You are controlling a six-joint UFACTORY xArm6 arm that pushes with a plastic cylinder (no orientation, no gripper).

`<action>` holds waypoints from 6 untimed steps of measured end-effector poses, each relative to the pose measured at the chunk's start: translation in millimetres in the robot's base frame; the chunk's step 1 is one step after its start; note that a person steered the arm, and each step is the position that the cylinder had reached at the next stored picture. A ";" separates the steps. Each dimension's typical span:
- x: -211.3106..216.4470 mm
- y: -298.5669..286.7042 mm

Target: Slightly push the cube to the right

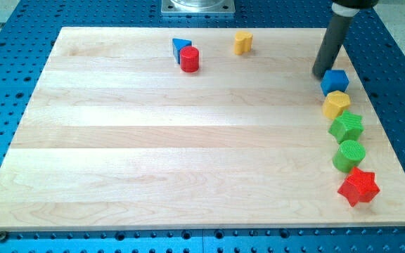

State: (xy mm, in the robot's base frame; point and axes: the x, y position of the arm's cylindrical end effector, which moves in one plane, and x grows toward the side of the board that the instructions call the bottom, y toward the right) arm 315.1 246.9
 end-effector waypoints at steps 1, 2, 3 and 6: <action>24.3 32.7; 50.9 25.0; 54.1 10.2; 50.3 -100.7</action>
State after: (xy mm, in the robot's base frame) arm 365.4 146.2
